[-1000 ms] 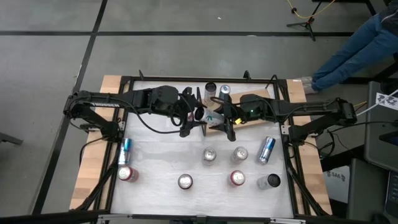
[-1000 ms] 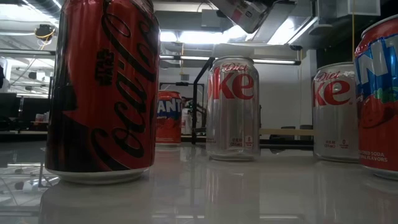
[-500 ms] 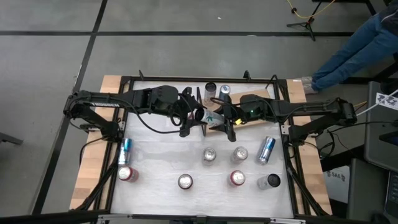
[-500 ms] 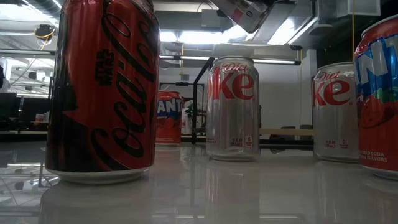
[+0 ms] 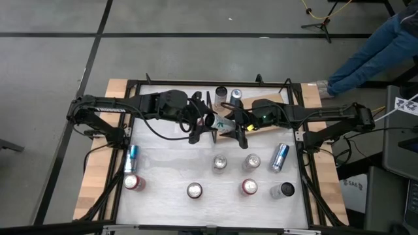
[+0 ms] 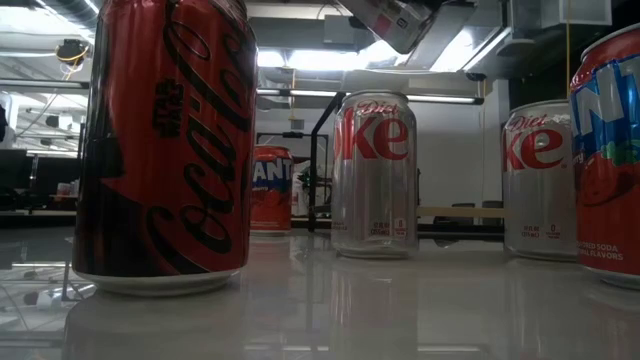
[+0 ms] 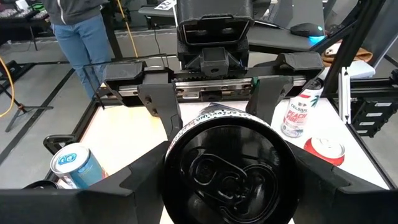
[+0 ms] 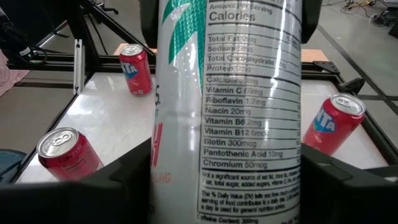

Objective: Place canned beverage on shelf
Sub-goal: Put the top white black soda can on the shelf aligned with the other white black soda can

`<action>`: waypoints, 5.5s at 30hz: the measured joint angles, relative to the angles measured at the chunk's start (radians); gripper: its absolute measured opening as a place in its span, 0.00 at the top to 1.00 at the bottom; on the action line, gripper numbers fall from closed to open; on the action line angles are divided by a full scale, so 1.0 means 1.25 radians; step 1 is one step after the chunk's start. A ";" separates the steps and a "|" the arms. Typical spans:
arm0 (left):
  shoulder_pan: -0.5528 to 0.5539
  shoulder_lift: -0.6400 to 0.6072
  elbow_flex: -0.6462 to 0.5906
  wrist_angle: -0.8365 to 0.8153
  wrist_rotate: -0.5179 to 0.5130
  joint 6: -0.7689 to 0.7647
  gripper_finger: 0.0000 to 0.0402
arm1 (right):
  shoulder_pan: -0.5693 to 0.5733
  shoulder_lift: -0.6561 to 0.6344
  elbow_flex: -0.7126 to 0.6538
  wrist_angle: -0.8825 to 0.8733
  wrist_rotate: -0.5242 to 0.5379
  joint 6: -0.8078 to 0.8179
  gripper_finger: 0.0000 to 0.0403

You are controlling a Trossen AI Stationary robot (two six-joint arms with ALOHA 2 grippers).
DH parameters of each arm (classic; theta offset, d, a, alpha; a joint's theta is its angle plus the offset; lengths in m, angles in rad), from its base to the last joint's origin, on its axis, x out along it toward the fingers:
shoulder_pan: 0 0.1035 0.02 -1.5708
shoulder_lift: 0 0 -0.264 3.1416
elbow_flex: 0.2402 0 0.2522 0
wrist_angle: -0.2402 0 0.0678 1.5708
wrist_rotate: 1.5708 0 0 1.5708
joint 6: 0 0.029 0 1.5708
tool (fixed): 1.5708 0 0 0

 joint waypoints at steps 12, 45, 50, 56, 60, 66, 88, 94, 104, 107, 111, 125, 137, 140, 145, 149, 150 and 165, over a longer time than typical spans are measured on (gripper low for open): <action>-0.001 0.000 0.000 -0.023 -0.036 -0.004 0.40 | 0.000 -0.032 0.000 -0.040 0.001 0.002 0.08; 0.126 0.227 0.383 -0.266 0.000 0.039 0.40 | 0.000 -0.217 0.000 -0.244 0.042 -0.001 0.08; 0.138 0.282 0.460 -0.353 0.001 0.045 0.40 | 0.000 -0.217 0.000 -0.269 0.042 -0.001 0.08; 0.154 0.305 0.462 -0.414 0.006 0.045 0.40 | 0.000 -0.217 0.000 -0.288 0.042 -0.001 0.08; 0.160 0.317 0.461 -0.439 0.005 0.046 0.40 | 0.000 -0.216 0.000 -0.294 0.042 -0.001 0.08; 0.163 0.334 0.459 -0.452 0.006 0.047 0.40 | 0.000 -0.209 0.000 -0.322 0.043 -0.001 0.08; 0.168 0.440 0.458 -0.509 0.005 0.068 0.40 | 0.000 -0.129 0.000 -0.345 0.048 -0.002 0.08; 0.170 0.456 0.458 -0.509 0.000 0.068 0.40 | 0.000 -0.121 -0.001 -0.355 0.050 -0.002 0.08; 0.170 0.463 0.458 -0.509 -0.003 0.068 0.40 | 0.000 -0.121 0.000 -0.358 0.050 -0.002 0.08; 0.170 0.463 0.458 -0.509 -0.003 0.068 0.40 | 0.000 -0.121 0.000 -0.358 0.050 -0.002 0.08; 0.170 0.468 0.458 -0.510 -0.003 0.067 0.40 | 0.000 -0.121 0.000 -0.363 0.050 -0.002 0.08; 0.170 0.483 0.460 -0.500 -0.003 0.066 0.39 | 0.000 -0.121 0.000 -0.363 0.050 -0.001 0.08; 0.170 0.485 0.460 -0.484 -0.003 0.066 0.33 | 0.000 -0.121 0.000 -0.363 0.050 -0.001 0.08; 0.169 0.486 0.459 -0.480 -0.003 0.066 0.30 | 0.000 -0.121 0.000 -0.363 0.050 -0.001 0.08; 0.169 0.488 0.458 -0.485 -0.003 0.066 0.29 | 0.000 -0.121 0.000 -0.363 0.050 -0.001 0.08; 0.169 0.488 0.458 -0.484 -0.004 0.065 0.29 | 0.000 -0.121 0.000 -0.363 0.050 -0.001 0.08; 0.169 0.488 0.458 -0.484 -0.006 0.065 0.29 | 0.000 -0.121 0.000 -0.363 0.050 -0.001 0.08; 0.169 0.487 0.458 -0.481 -0.005 0.066 0.29 | 0.000 -0.121 0.000 -0.363 0.050 -0.001 0.08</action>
